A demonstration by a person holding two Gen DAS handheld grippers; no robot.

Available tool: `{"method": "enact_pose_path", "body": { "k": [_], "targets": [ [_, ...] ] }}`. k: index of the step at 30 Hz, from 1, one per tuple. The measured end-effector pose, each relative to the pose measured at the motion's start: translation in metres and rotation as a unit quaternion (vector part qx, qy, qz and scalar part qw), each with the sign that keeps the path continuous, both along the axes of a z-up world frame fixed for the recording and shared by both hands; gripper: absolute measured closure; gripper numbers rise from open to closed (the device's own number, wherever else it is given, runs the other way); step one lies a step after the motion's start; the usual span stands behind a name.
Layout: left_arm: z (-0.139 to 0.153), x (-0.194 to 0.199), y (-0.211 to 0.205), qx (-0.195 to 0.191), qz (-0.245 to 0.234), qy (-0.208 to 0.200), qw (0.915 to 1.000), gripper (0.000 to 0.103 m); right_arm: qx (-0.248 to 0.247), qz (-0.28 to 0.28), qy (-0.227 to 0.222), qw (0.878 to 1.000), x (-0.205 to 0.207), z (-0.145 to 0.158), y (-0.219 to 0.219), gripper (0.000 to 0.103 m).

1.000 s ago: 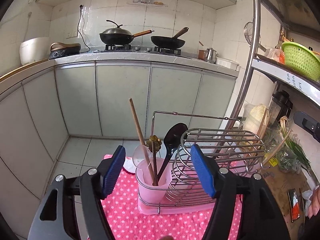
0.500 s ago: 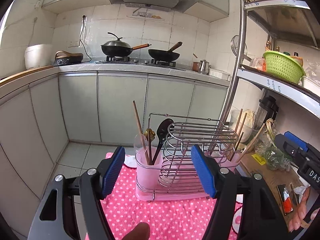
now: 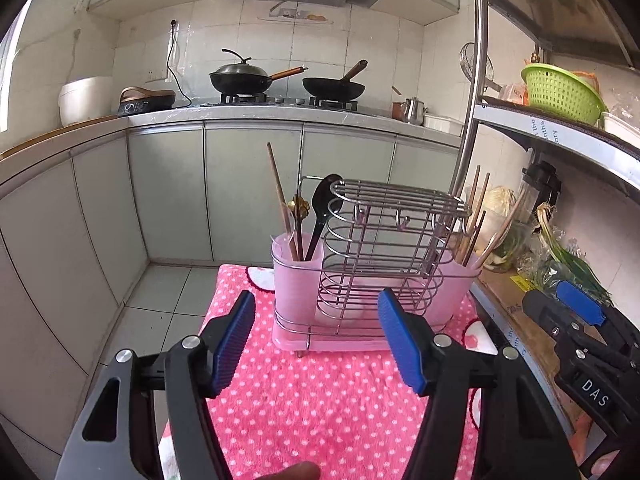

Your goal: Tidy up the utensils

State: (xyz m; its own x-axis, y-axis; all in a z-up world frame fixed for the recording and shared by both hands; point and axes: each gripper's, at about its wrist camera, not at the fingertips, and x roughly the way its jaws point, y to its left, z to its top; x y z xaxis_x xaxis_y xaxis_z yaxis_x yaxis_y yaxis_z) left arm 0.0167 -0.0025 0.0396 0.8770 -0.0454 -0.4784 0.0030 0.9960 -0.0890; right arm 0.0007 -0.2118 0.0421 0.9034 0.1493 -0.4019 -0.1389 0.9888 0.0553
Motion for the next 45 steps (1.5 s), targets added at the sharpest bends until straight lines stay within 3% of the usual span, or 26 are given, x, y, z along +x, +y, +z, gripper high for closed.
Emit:
{"method": "enact_pose_path", "body": {
  "k": [13, 45],
  "targets": [
    [-0.027, 0.002, 0.0, 0.006, 0.0, 0.031, 0.9995, 0.046, -0.005, -0.003, 0.029, 1.0, 0.002, -0.026, 0.005, 0.038],
    [-0.027, 0.002, -0.004, 0.012, -0.009, 0.025, 0.9996, 0.047, -0.011, 0.0, 0.034, 0.999, 0.005, -0.03, 0.01, 0.038]
  ]
}}
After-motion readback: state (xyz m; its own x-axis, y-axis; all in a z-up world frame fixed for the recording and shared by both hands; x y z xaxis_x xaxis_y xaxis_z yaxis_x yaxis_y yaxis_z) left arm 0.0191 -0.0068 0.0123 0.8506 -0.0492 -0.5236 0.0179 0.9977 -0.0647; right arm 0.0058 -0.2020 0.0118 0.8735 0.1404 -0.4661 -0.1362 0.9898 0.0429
